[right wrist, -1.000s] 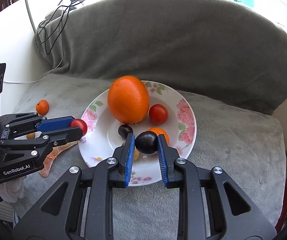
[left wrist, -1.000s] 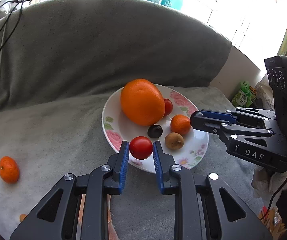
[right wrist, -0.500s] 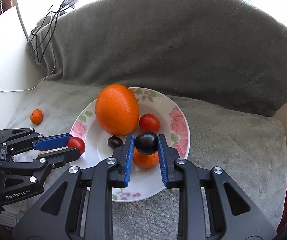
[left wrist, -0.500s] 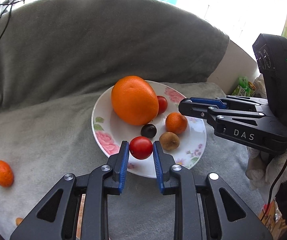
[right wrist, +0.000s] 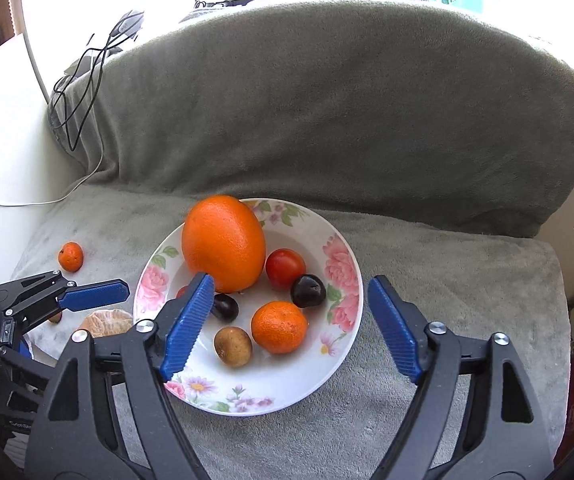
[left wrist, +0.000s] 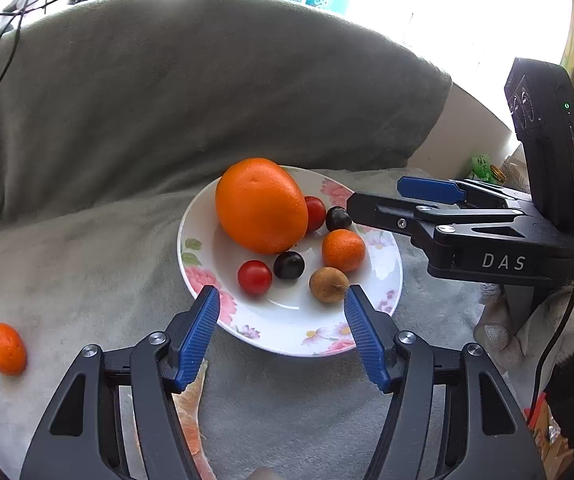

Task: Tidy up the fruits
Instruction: 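Withdraw both open tools from the plate toward the peeled pomelo segment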

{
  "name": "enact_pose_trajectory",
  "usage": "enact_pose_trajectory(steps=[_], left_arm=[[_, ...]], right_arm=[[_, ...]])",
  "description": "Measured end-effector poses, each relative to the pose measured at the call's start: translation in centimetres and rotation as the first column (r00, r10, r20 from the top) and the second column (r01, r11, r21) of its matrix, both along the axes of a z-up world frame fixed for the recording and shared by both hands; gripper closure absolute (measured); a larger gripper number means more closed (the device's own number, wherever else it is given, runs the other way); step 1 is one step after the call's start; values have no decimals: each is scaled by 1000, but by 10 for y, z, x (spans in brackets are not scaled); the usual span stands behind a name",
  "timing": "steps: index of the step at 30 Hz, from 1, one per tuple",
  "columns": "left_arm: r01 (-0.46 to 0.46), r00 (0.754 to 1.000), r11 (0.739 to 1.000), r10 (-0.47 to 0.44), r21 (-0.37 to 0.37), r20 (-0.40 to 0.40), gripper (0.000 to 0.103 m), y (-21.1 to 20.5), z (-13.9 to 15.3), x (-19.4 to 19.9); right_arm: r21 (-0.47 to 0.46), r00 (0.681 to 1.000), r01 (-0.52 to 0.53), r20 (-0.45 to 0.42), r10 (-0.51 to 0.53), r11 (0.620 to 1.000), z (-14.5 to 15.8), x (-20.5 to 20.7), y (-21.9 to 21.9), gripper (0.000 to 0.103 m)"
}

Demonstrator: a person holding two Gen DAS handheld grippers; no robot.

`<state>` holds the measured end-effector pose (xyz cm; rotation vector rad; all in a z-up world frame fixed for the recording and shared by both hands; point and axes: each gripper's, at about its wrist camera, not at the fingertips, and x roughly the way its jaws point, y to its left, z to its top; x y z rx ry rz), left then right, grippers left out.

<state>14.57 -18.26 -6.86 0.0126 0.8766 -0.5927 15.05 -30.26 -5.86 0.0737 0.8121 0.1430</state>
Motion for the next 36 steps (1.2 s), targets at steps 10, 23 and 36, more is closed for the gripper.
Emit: enact_pose_trajectory(steps=[10, 23, 36], left_arm=[[-22, 1000, 999, 22, 35, 14, 33, 0, 3, -2], [-59, 997, 996, 56, 59, 59, 33, 9, 15, -13], [-118, 988, 992, 112, 44, 110, 33, 34, 26, -28]], right_arm=[[-13, 999, 25, 24, -25, 1000, 9, -5, 0, 11], [-5, 998, 32, 53, -32, 999, 20, -19, 5, 11], [17, 998, -4, 58, 3, 1000, 33, -33, 27, 11]])
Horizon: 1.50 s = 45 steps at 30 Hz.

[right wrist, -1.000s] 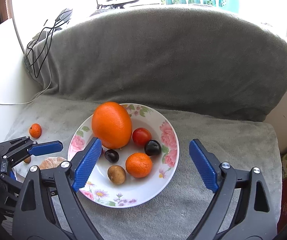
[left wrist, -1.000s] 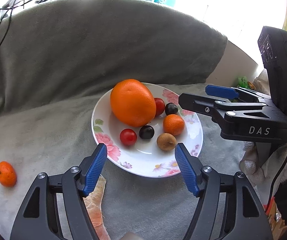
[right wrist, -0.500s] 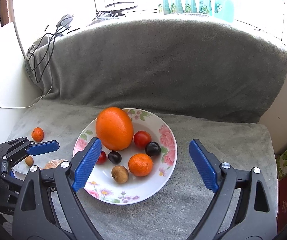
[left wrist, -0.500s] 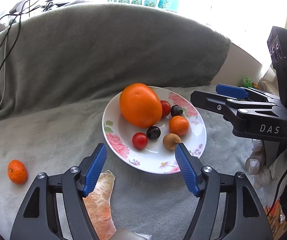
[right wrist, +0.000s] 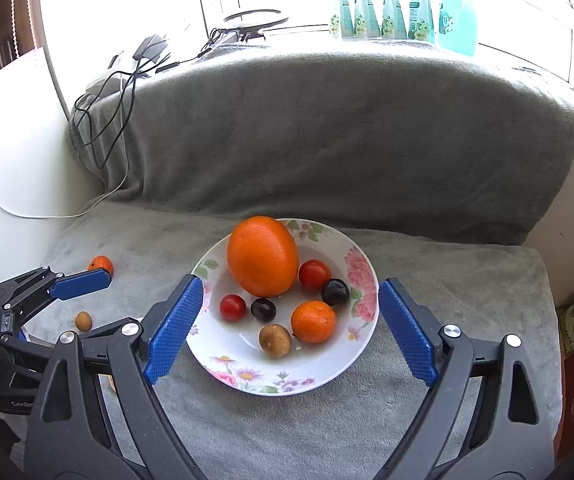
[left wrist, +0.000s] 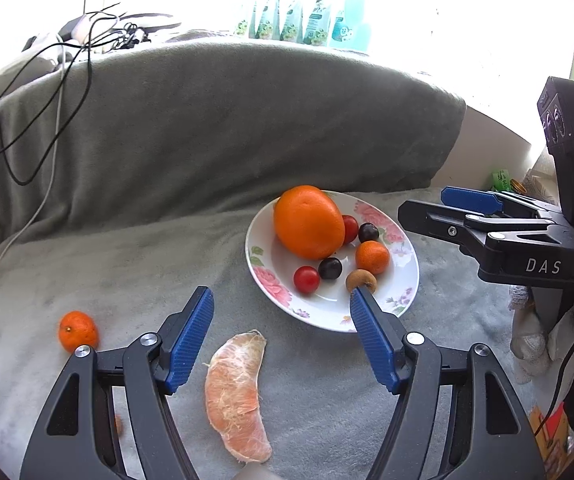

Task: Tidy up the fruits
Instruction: 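Withdraw both open tools from the plate toward the peeled pomelo segment, then close the left tool on the pomelo segment while the right tool also grips it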

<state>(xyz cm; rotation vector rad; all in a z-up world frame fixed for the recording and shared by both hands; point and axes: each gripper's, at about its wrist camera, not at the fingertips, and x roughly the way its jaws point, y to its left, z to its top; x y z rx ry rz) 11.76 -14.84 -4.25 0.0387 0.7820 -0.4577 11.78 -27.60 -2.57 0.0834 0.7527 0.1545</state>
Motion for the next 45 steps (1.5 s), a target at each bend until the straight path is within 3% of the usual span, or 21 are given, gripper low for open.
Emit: enact_pose_trajectory(steps=[10, 23, 32, 45], left_arm=[[-50, 999, 999, 50, -7, 9, 33, 42, 6, -16], [-138, 988, 989, 134, -54, -75, 33, 102, -18, -34], [-96, 991, 993, 88, -70, -105, 33, 96, -34, -43], [-35, 988, 995, 20, -95, -155, 39, 74, -56, -42]], right_arm=[[9, 996, -88, 10, 88, 996, 7, -14, 35, 11], [128, 980, -165, -91, 177, 978, -14, -10, 65, 11], [208, 954, -191, -191, 231, 959, -38, 1, 87, 12], [328, 907, -180, -310, 286, 927, -66, 19, 113, 32]])
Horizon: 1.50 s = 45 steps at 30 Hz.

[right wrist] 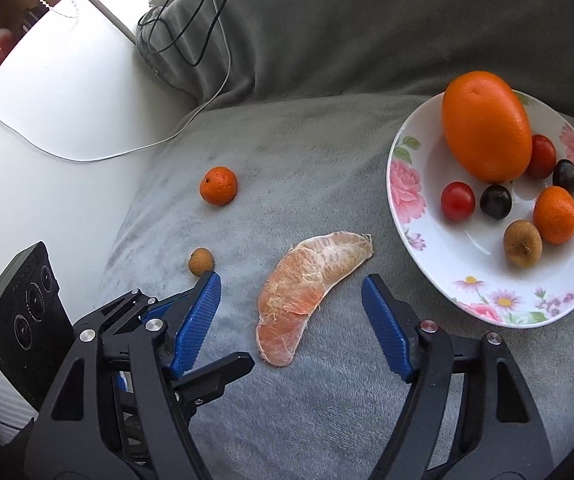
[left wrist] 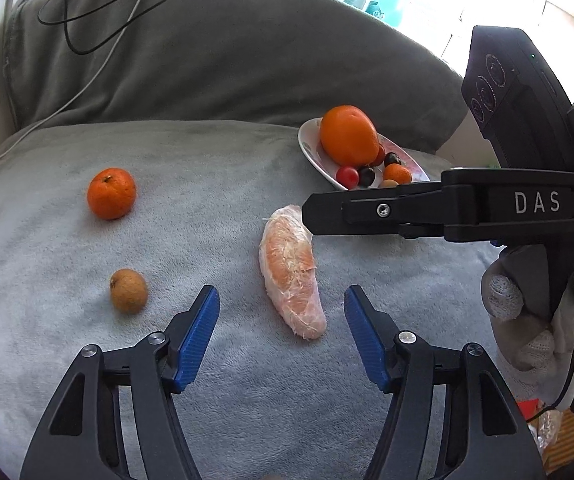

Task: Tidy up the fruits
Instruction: 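Close the left tool on the pomelo segment while the right tool also grips it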

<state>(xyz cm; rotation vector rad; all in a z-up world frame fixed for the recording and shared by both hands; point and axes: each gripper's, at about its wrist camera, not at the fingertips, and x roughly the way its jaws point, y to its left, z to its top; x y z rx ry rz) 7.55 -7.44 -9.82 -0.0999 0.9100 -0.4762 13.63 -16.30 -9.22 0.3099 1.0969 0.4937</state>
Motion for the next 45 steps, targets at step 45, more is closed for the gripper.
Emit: enact_pose_trajectory(steps=[45], left_arm=[[41, 998, 999, -41, -3, -44, 68, -32, -25, 39]], right_arm=[[68, 980, 101, -178, -87, 993, -41, 25, 5, 48]])
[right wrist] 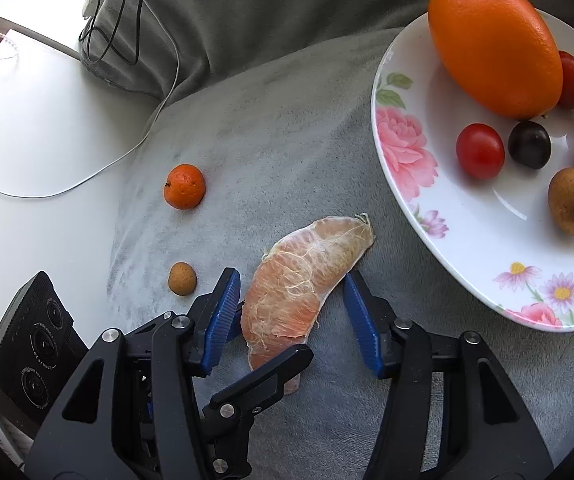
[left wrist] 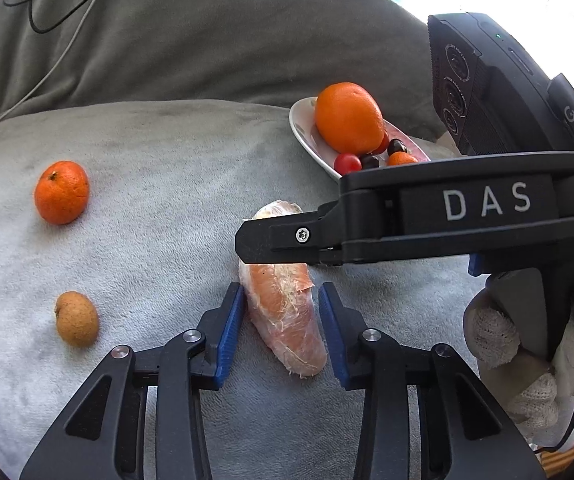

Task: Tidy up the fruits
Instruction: 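Close the left tool on the pomelo segment while the right tool also grips it, then carry the pomelo segment over the plate with both tools and open them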

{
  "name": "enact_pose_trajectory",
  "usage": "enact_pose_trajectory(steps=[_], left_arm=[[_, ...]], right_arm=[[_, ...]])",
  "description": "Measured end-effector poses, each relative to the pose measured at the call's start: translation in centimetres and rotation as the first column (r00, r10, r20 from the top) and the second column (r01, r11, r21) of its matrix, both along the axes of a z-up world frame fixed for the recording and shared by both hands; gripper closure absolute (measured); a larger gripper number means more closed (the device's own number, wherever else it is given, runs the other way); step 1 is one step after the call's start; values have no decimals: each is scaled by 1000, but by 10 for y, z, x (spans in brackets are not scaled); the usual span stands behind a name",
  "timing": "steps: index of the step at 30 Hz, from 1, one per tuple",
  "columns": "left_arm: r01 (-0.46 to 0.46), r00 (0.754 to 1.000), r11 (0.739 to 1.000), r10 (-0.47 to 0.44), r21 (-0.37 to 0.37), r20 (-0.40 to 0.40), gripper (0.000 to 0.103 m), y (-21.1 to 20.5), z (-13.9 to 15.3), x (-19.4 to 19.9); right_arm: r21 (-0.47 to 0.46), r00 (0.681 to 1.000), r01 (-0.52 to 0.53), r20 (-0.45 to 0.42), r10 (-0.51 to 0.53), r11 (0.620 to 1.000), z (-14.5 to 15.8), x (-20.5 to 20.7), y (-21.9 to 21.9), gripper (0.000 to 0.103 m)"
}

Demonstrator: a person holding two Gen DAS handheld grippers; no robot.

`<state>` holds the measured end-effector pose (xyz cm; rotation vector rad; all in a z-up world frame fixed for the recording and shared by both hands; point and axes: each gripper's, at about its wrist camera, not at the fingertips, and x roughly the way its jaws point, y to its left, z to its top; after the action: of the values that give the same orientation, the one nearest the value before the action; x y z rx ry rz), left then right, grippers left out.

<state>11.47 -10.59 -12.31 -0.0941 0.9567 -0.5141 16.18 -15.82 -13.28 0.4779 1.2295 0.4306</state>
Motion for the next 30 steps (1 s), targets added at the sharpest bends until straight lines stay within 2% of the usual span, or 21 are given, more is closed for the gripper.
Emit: enact_pose_trajectory(steps=[3, 11, 24, 30], left_arm=[[6, 1000, 1000, -6, 7, 19, 69, 2, 4, -8], [12, 999, 1000, -13, 15, 44, 73, -2, 8, -13], [9, 996, 1000, -9, 6, 91, 73, 6, 28, -32], [25, 992, 1000, -25, 4, 124, 73, -4, 39, -32]], right_arm=[[14, 1000, 12, -4, -12, 1000, -1, 0, -3, 54], [45, 1000, 30, -2, -30, 999, 0, -3, -8, 61], [78, 998, 38, 40, -41, 996, 20, -12, -17, 62], [79, 995, 53, 77, -59, 995, 36, -16, -31, 62]])
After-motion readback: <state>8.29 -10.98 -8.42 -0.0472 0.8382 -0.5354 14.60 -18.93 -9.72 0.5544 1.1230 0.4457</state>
